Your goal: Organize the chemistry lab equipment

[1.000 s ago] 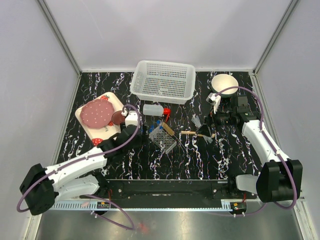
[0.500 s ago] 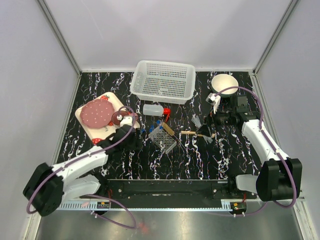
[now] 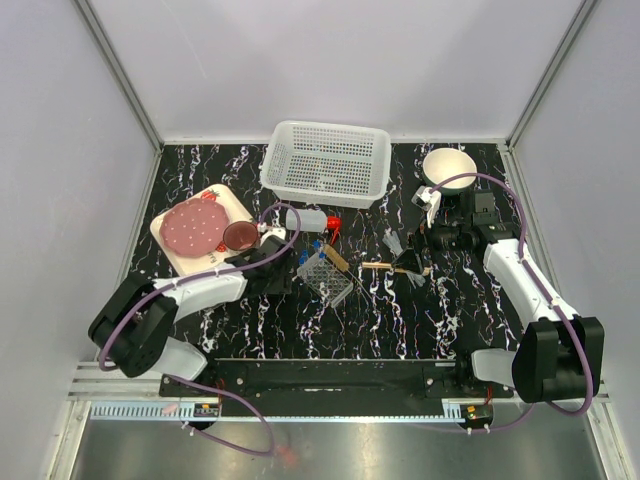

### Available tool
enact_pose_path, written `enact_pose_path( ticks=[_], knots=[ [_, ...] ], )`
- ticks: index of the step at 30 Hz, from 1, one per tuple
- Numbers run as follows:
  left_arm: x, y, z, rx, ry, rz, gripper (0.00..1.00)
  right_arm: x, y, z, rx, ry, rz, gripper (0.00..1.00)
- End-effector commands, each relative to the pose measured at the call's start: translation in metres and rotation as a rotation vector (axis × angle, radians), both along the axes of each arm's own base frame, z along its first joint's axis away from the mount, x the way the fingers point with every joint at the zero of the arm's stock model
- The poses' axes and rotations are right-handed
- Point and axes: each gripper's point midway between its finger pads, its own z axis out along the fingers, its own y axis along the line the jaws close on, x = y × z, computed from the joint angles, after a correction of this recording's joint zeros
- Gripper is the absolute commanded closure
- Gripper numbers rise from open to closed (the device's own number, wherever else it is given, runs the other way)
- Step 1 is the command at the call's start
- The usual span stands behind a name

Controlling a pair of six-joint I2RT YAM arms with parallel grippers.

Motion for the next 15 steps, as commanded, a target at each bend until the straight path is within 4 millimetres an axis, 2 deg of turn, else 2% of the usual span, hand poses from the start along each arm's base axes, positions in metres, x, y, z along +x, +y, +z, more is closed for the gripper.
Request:
enact_pose_path(
  ticks=[1, 7, 15],
  knots=[
    [0.017, 0.001, 0.005, 0.041, -0.018, 0.012, 0.40, 0.004, -0.002, 0.005, -0.008, -0.028, 0.003, 0.02],
    [0.021, 0.006, 0.001, 0.085, 0.003, 0.023, 0.41, 0.004, -0.002, 0.004, -0.010, -0.029, 0.003, 0.02],
    [0.008, 0.012, 0.003, 0.069, 0.023, 0.049, 0.40, 0.004, -0.002, 0.003, -0.011, -0.023, 0.003, 0.02]
  ],
)
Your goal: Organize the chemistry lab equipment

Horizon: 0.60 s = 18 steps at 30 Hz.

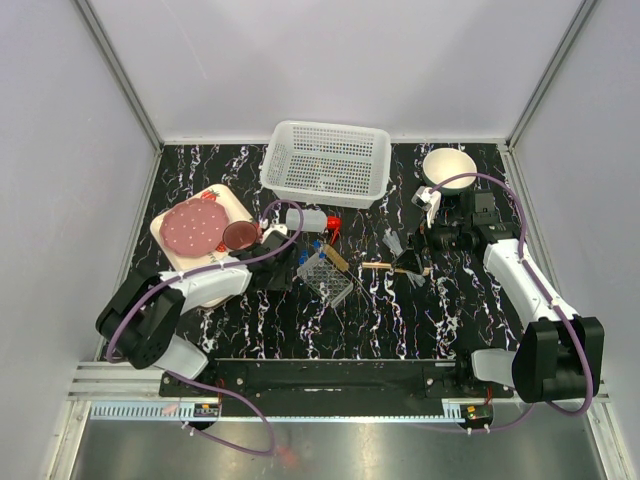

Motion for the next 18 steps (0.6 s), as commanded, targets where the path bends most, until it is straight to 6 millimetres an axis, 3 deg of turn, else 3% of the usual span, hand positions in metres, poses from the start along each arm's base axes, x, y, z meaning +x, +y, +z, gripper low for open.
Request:
enact_pose_path(
  ticks=[1, 9, 18],
  knots=[
    [-0.007, 0.015, 0.005, 0.030, 0.008, 0.046, 0.40, 0.004, -0.002, 0.003, -0.008, -0.020, 0.001, 0.02],
    [-0.011, 0.030, -0.003, 0.068, 0.029, 0.096, 0.32, 0.003, -0.002, 0.002, -0.009, -0.017, 0.004, 0.02],
    [0.012, 0.030, 0.001, 0.077, 0.023, 0.090, 0.32, 0.004, -0.002, 0.003, -0.011, -0.021, 0.003, 0.01]
  ],
)
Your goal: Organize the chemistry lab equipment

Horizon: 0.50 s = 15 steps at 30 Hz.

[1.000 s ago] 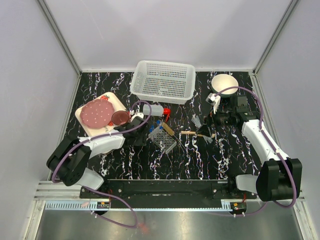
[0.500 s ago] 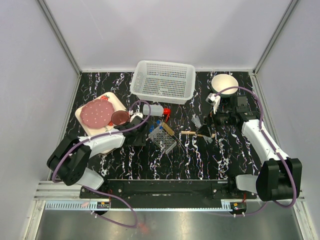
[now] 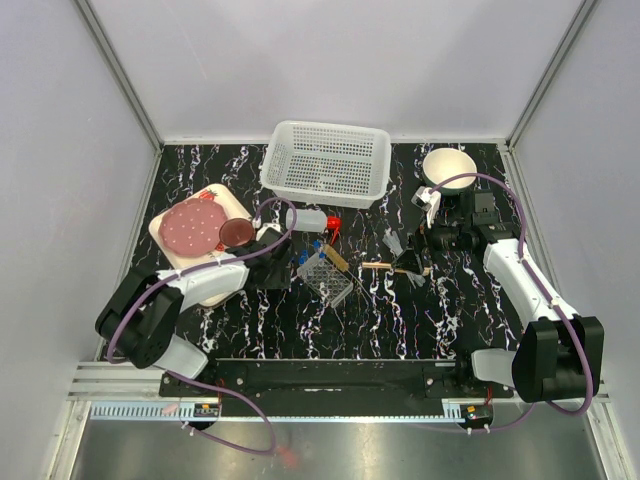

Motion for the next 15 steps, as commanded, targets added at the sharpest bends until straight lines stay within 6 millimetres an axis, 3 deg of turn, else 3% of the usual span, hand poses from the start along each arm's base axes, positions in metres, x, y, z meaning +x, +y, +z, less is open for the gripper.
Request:
enact_pose_path(
  ticks=[1, 15],
  knots=[
    [0.021, 0.015, 0.002, 0.070, -0.022, 0.022, 0.32, 0.004, -0.002, 0.003, -0.010, -0.019, 0.002, 0.01],
    [0.028, 0.007, -0.011, 0.063, 0.019, -0.051, 0.41, 0.004, -0.003, 0.001, -0.012, -0.013, 0.004, 0.01]
  ],
)
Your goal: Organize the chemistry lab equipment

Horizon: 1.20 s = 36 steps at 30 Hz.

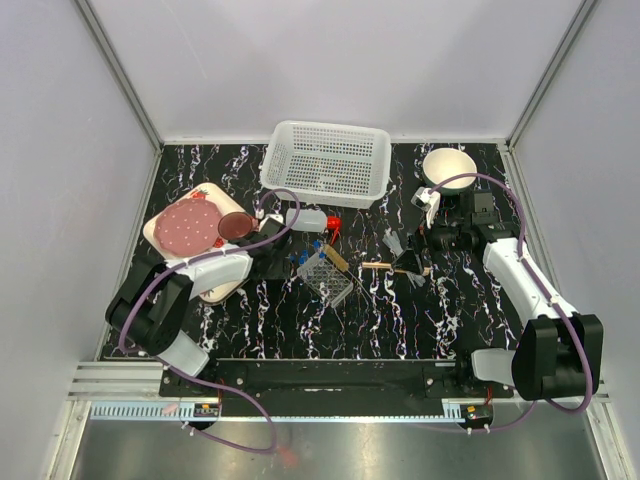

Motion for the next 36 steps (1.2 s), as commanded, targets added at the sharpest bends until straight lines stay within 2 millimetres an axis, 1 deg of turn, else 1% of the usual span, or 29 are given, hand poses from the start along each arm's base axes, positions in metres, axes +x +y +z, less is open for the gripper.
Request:
enact_pose_path(
  ticks=[1, 3, 6, 8, 13, 16, 17, 19, 21, 24, 25, 26, 28, 29, 31, 32, 33, 34, 35, 36],
  knots=[
    [-0.001, 0.007, -0.012, 0.050, 0.038, -0.046, 0.43, 0.004, -0.002, 0.003, -0.010, -0.018, 0.002, 0.01],
    [-0.002, 0.005, -0.013, 0.043, 0.047, -0.058, 0.45, 0.004, -0.002, 0.003, -0.010, -0.018, 0.004, 0.01],
    [-0.006, 0.003, -0.013, 0.024, 0.062, -0.062, 0.50, 0.004, -0.002, 0.004, -0.010, -0.021, 0.004, 0.01],
    [-0.010, 0.000, -0.014, 0.006, 0.079, -0.065, 0.56, 0.004, -0.002, 0.004, -0.010, -0.021, 0.004, 0.01],
    [-0.020, -0.003, -0.014, -0.030, 0.108, -0.050, 0.65, 0.004, -0.002, 0.003, -0.010, -0.018, 0.003, 0.00],
    [-0.024, -0.003, -0.013, -0.047, 0.112, -0.044, 0.72, 0.004, -0.002, 0.004, -0.011, -0.020, 0.003, 0.00],
    [-0.025, -0.004, -0.012, -0.057, 0.108, -0.044, 0.75, 0.004, -0.002, 0.003, -0.011, -0.017, 0.005, 0.00],
    [-0.029, -0.004, -0.011, -0.061, 0.112, -0.046, 0.79, 0.004, -0.002, 0.003, -0.011, -0.017, 0.003, 0.00],
    [-0.030, -0.007, -0.007, -0.079, 0.100, -0.051, 0.84, 0.003, -0.002, 0.003, -0.010, -0.014, 0.006, 0.00],
    [-0.034, -0.010, 0.002, -0.106, 0.082, -0.059, 0.89, 0.004, -0.002, 0.004, -0.009, -0.019, 0.006, 0.00],
    [-0.035, -0.012, 0.004, -0.112, 0.076, -0.063, 0.90, 0.004, -0.002, 0.004, -0.009, -0.019, 0.004, 0.00],
    [-0.035, -0.014, 0.011, -0.130, 0.057, -0.067, 0.90, 0.004, -0.002, 0.004, -0.009, -0.018, 0.006, 0.00],
    [-0.037, -0.014, 0.016, -0.148, 0.043, -0.063, 0.91, 0.003, -0.002, 0.004, -0.009, -0.017, 0.008, 0.00],
    [-0.038, -0.016, 0.024, -0.170, 0.020, -0.065, 0.91, 0.003, -0.001, 0.003, -0.008, -0.017, 0.008, 0.00],
    [-0.041, -0.015, 0.029, -0.192, 0.006, -0.059, 0.92, 0.003, -0.001, 0.003, -0.008, -0.015, 0.008, 0.00],
    [-0.042, -0.017, 0.038, -0.222, -0.016, -0.059, 0.92, 0.003, -0.002, 0.004, -0.008, -0.020, 0.008, 0.00],
    [-0.046, -0.016, 0.039, -0.232, -0.017, -0.059, 0.92, 0.003, -0.001, 0.004, -0.007, -0.016, 0.010, 0.00],
    [-0.047, -0.017, 0.043, -0.245, -0.027, -0.059, 0.92, 0.002, -0.001, 0.004, -0.005, -0.016, 0.010, 0.00],
    [-0.048, -0.019, 0.052, -0.278, -0.050, -0.063, 0.92, 0.002, -0.001, 0.004, -0.005, -0.020, 0.012, 0.00],
    [-0.051, -0.018, 0.054, -0.290, -0.056, -0.062, 0.92, 0.002, -0.001, 0.005, -0.002, -0.020, 0.014, 0.00]
  ],
)
